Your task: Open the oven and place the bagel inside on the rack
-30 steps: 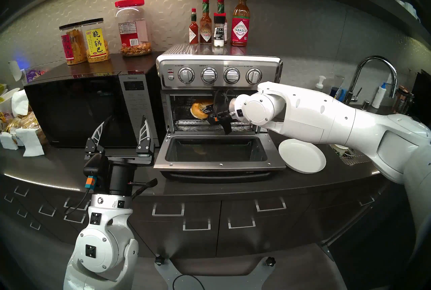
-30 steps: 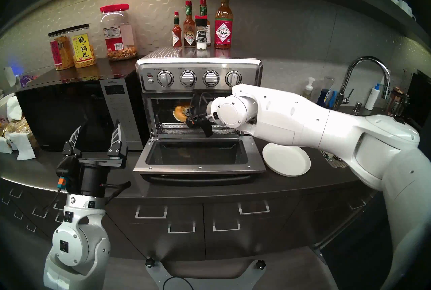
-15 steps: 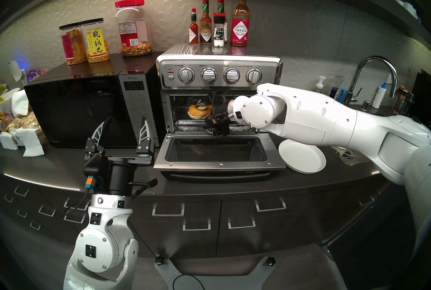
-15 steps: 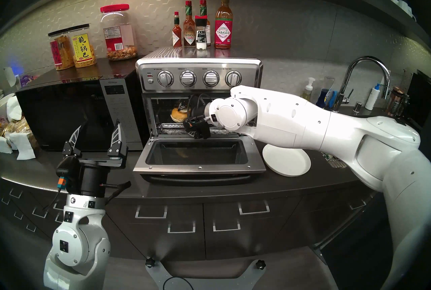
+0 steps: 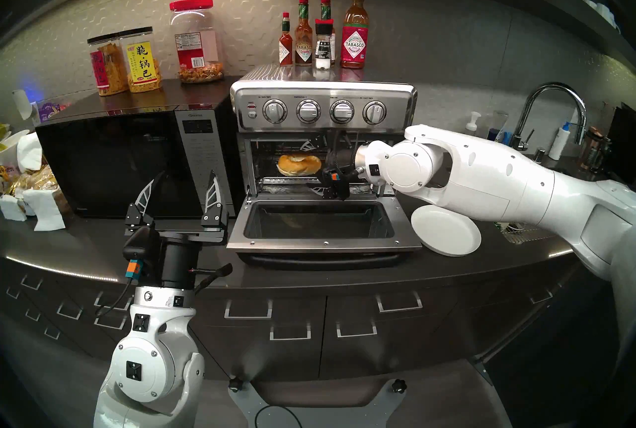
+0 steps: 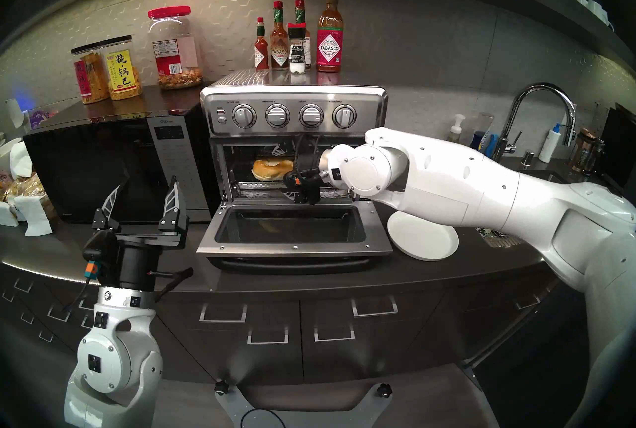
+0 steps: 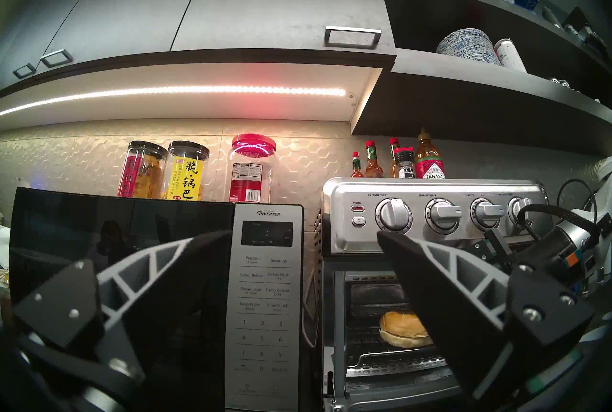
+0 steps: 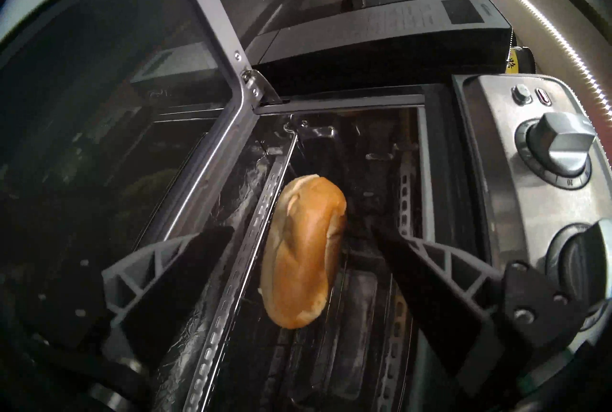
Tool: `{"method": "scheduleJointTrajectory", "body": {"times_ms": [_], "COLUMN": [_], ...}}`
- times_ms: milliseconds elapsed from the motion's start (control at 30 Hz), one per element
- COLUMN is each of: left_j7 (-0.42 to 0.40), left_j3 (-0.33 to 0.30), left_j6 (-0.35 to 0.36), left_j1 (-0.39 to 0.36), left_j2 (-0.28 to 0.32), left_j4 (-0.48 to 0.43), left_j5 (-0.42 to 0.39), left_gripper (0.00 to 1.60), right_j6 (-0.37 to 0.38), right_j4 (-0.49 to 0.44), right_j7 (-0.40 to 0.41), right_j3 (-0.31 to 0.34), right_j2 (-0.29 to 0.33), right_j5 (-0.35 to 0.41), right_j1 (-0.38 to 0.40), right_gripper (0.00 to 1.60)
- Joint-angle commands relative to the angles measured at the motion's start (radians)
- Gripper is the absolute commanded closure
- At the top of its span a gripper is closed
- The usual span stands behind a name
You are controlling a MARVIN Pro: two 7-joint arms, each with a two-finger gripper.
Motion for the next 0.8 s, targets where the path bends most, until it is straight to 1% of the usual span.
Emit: {"method": "scheduleJointTrajectory", "body": {"times_ms": [0,167,200,233,300,767], "left_j7": [-0.001,-0.001,-0.001,-0.001,-0.001,-0.001], "left_j3": [0.000,0.000,0.000,0.000,0.000,0.000], "left_j6": [-0.001,-0.001,-0.001,-0.001,-0.001,-0.001], "left_j1": [0.002,0.002,0.002,0.002,0.002,0.002], "left_j2": [0.001,0.001,0.001,0.001,0.001,0.001], "left_j4": [-0.024,-0.024,-0.024,-0.024,-0.024,-0.024], "left_j5": [0.001,0.001,0.001,0.001,0.001,0.001], "left_gripper": [0.00,0.00,0.00,0.00,0.00,0.00], "right_j6": [-0.008,-0.002,-0.001,0.000,0.003,0.005], "right_j4": [-0.014,-0.012,-0.011,-0.009,-0.005,0.056], "right_j7": [-0.025,-0.035,-0.036,-0.039,-0.043,-0.064], "right_j3": [0.017,0.012,0.012,0.011,0.011,0.005], "right_j2": [0.018,0.004,0.001,-0.003,-0.011,-0.066], "right_j5": [0.006,0.005,0.006,0.005,0.006,-0.004], "right_j1": [0.001,-0.008,-0.009,-0.011,-0.014,-0.023], "right_gripper": [1.14,1.17,1.34,1.44,1.60,1.60]}}
